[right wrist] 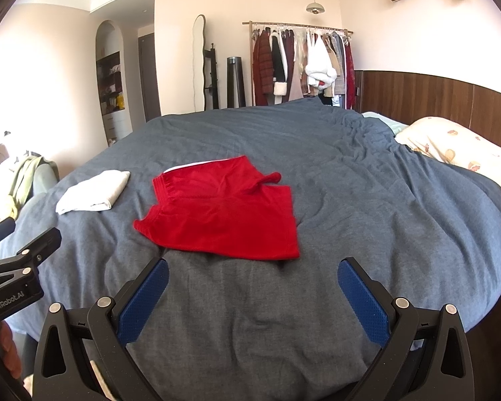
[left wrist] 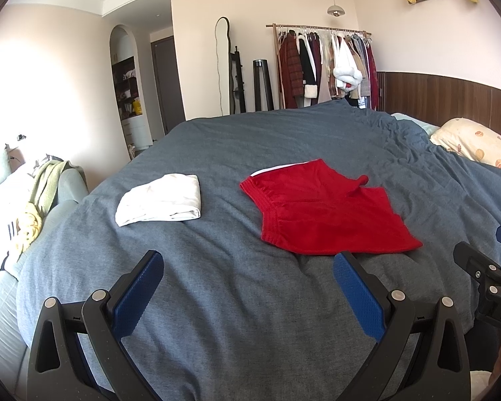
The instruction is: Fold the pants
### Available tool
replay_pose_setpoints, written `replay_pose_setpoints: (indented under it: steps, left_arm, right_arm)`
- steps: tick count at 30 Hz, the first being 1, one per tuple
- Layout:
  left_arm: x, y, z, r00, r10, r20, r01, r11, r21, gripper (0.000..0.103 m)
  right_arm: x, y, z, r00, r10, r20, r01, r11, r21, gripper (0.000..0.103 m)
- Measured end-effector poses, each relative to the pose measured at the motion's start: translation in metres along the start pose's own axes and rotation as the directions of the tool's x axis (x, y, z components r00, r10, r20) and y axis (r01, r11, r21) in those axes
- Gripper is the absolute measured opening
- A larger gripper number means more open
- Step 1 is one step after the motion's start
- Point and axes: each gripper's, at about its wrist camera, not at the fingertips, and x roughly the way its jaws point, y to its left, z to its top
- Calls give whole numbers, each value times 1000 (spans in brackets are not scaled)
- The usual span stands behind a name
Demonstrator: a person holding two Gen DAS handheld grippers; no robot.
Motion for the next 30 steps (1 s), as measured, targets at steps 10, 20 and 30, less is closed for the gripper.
replay_pose_setpoints:
  steps: [10,20,30]
  left_arm:
    - [24,-2,8,1000,22,-19,-22,1000,11,103]
    - [47,-4,48,1000,18,1,-18,1000,19,103]
    - [82,4,99,999,-43,-29,45,997,61,103]
  right_arm:
    - [24,4,16,1000,7,-19,-7,1000,-28,102]
    - [59,10,62,997,70,-19,-72,996,-60,102]
    - [102,35,130,990,123,-70,-136,963,-233,102]
